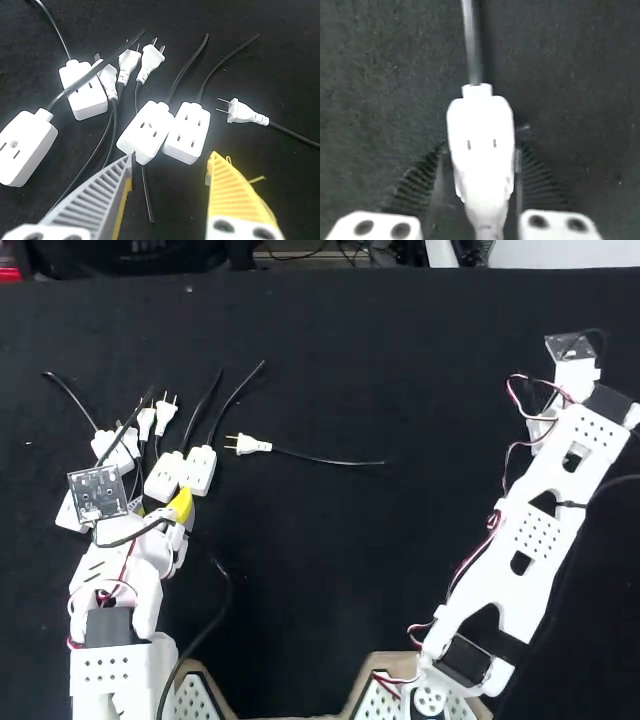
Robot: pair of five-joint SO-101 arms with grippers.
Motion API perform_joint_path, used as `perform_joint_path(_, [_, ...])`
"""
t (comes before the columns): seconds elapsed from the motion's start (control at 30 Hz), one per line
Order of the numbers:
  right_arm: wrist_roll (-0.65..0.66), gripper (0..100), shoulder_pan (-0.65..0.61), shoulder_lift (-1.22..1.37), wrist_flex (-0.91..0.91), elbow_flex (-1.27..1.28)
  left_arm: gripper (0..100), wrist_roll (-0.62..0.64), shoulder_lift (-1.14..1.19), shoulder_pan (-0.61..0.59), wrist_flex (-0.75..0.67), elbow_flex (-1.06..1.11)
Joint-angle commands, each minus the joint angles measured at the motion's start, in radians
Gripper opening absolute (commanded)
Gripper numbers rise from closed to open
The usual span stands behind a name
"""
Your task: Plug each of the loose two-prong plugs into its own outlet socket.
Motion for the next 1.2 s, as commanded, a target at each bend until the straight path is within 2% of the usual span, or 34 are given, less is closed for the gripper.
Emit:
perform_joint_path(0.0, [0.011, 27.4, -0.005, -0.018, -0.02, -0.044, 25, -0.008, -0.008, -0.007, -0.017, -0.008])
perform_joint_path(0.27, [-0.049, 28.2, -0.063, -0.147, -0.051, -0.044, 25, -0.009, -0.008, -0.008, -0.017, -0.008])
perform_joint_path(0.5, [-0.057, 28.1, -0.129, -0.32, 0.009, -0.041, 25, -0.009, -0.008, -0.01, -0.017, -0.01])
perform_joint_path(0.77, [-0.152, 28.0, -0.198, -0.507, 0.13, -0.041, 25, -0.009, -0.008, -0.012, -0.017, -0.01])
perform_joint_path(1.17, [-0.296, 27.9, -0.247, -0.722, 0.135, -0.027, 25, -0.009, -0.008, -0.007, -0.017, -0.01])
